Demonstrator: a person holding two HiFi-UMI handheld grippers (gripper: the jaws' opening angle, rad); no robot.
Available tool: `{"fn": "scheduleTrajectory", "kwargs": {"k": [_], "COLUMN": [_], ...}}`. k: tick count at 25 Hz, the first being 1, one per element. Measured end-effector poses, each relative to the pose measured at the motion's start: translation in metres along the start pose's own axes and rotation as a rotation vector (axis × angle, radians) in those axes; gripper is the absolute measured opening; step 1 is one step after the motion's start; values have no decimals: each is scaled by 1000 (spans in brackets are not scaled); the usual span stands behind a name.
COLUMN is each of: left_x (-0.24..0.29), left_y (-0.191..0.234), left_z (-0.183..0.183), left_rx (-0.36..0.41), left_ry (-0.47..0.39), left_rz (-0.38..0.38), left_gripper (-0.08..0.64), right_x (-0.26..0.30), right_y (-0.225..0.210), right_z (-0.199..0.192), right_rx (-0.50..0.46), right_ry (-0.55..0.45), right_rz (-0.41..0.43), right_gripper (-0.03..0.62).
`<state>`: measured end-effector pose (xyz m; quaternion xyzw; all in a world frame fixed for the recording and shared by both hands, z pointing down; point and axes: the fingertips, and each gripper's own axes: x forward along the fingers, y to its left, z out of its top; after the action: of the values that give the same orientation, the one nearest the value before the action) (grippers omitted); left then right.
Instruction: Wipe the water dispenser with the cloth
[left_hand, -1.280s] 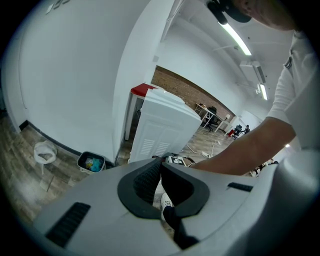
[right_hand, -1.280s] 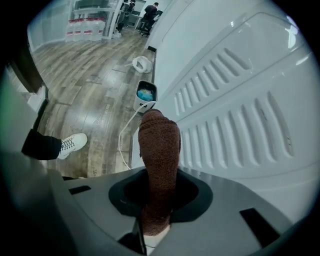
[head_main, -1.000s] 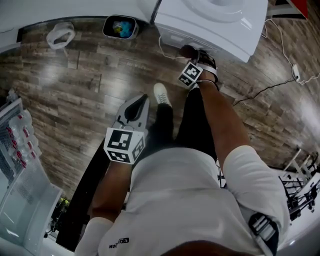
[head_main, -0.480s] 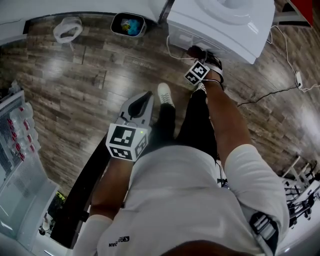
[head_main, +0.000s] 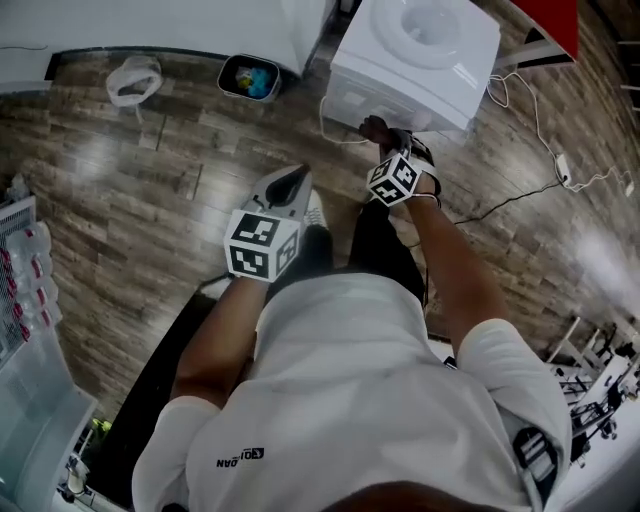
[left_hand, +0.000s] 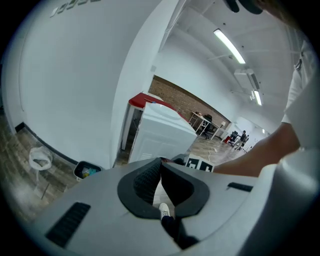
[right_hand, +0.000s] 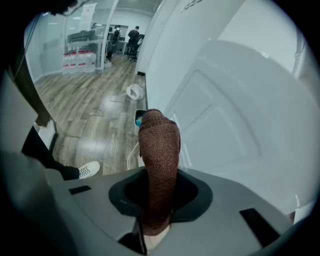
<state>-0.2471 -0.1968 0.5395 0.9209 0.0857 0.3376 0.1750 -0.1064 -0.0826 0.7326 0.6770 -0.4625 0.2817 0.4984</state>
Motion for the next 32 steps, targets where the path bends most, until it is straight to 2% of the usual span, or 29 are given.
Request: {"fn": "scheduleTrajectory", "kwargs": {"k": [5,12,20,32], "left_x": [-5,-12,-24,-27], "left_y": [0,2,21,41], "left_z": [14,26,25,18], "left_rx": [13,24,-11,-34], "left_ry": [-41,-72,-104,-89], "left_rz": [-17,-36,-16,4], "left_gripper": [-1,0,0,-1], "right_x": [-73,-129,-116,-87], "right_y": [-39,-88,-101,-90], "right_z": [41,112,151,150], "right_rx": [52,-39,-133,-143], "right_ry": [-99,-190,-166,-108], "right_rz": [-77,-194,-240,-245], "right_gripper": [86,85,86,85]}}
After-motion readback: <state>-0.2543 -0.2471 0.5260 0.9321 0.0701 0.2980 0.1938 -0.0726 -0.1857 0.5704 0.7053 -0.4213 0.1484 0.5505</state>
